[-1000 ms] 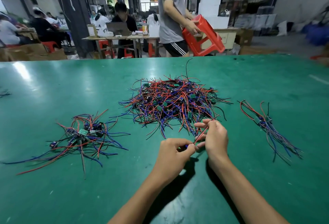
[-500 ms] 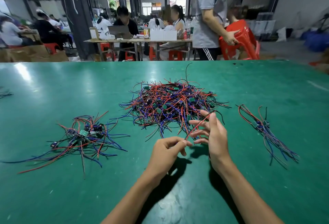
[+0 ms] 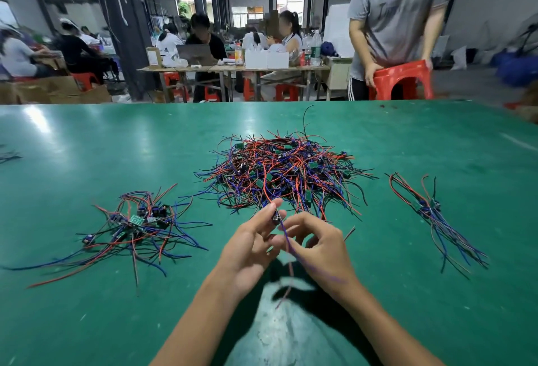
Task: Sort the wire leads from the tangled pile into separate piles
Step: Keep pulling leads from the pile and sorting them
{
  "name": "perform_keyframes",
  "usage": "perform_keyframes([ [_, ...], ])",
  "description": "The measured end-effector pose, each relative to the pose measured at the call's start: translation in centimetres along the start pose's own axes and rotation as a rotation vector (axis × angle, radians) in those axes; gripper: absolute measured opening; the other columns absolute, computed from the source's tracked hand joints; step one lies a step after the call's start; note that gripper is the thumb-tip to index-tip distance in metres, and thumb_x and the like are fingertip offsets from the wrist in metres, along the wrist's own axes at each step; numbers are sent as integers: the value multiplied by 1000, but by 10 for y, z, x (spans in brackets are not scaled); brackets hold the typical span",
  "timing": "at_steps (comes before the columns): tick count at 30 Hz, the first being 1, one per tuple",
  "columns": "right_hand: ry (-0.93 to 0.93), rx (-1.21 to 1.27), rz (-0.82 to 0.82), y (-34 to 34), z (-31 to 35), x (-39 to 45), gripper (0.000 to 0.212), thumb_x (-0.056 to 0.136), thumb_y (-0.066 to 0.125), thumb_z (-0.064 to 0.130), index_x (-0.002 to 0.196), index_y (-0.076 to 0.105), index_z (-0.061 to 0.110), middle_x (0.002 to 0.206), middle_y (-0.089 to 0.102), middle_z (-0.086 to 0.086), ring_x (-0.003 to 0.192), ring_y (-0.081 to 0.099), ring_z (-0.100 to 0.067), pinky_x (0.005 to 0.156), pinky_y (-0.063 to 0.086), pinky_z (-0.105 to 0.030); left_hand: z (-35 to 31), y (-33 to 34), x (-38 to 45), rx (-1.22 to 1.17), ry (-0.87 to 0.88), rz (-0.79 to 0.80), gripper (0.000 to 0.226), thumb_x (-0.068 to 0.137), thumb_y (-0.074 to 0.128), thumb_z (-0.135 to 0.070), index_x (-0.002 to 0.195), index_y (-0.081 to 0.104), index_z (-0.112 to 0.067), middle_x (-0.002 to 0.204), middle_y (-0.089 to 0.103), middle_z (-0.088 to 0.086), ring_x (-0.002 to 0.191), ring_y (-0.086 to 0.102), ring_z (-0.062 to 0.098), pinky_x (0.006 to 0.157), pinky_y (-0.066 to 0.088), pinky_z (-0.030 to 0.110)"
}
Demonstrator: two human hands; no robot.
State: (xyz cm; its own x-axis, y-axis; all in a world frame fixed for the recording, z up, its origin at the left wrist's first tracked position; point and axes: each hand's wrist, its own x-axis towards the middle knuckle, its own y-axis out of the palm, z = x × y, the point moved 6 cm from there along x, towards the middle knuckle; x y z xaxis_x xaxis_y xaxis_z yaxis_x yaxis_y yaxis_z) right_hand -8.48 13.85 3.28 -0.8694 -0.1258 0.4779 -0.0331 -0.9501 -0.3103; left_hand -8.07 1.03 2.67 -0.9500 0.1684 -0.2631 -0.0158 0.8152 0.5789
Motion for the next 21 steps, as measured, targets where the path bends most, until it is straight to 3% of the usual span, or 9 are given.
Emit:
perform_keyframes([
  [4,92,211,-128,-8,3,1,29,84,71,60,90,72,32,77,74,2,68,65,-7,57,47,-32,-3,-3,0,-19,1,6,21,76,77,-32,96,82,-28,96,73,-7,56,48,8,64,41,22],
  [7,165,320,-253,-17,1,3,22,88,72,44,86,76,22,72,74,-3,56,58,-3,51,43,-16,-2,-3,-1,48,75,-29,24,80,74,-29,102,79,-21,106,76,-4,55,50,7,68,42,22],
  [9,240,383,-293,-19,-1,4,27,84,70,41,89,77,16,73,75,-5,52,55,-5,48,42,-16,-3,0,-1,124,145,-43,31,78,76,-30,105,76,-16,105,75,-1,56,49,8,66,45,21],
  [12,338,491,-253,-17,-4,4,31,84,67,42,100,78,17,80,76,-3,55,57,-8,49,45,-17,-4,2,-3,142,222,-58,31,70,80,-29,96,78,-13,99,76,4,54,52,10,62,51,20],
  [14,385,577,-236,-15,-6,5,28,84,66,41,97,79,20,83,76,-1,59,61,-8,51,48,-17,-5,2,-5,188,286,-81,27,69,82,-29,90,81,-13,95,78,7,54,53,11,62,52,20],
  [17,471,703,-236,-16,-11,5,21,84,67,37,82,80,20,77,74,0,59,64,-6,50,50,-17,-12,2,-7,415,449,-113,18,68,86,-29,84,83,-21,79,76,5,57,54,10,59,49,19],
  [19,537,771,-210,-17,-16,5,20,83,67,36,80,80,21,70,70,3,57,64,-4,50,52,-16,-19,4,-8,686,618,-102,11,72,88,-22,81,82,-25,71,73,1,58,53,6,58,44,19],
  [21,582,773,-171,-20,-22,6,21,83,67,39,81,79,22,65,65,5,55,62,-3,51,52,-15,-21,4,-8,881,734,-88,17,77,85,-13,85,81,-27,76,76,-11,58,56,-2,60,44,15],
])
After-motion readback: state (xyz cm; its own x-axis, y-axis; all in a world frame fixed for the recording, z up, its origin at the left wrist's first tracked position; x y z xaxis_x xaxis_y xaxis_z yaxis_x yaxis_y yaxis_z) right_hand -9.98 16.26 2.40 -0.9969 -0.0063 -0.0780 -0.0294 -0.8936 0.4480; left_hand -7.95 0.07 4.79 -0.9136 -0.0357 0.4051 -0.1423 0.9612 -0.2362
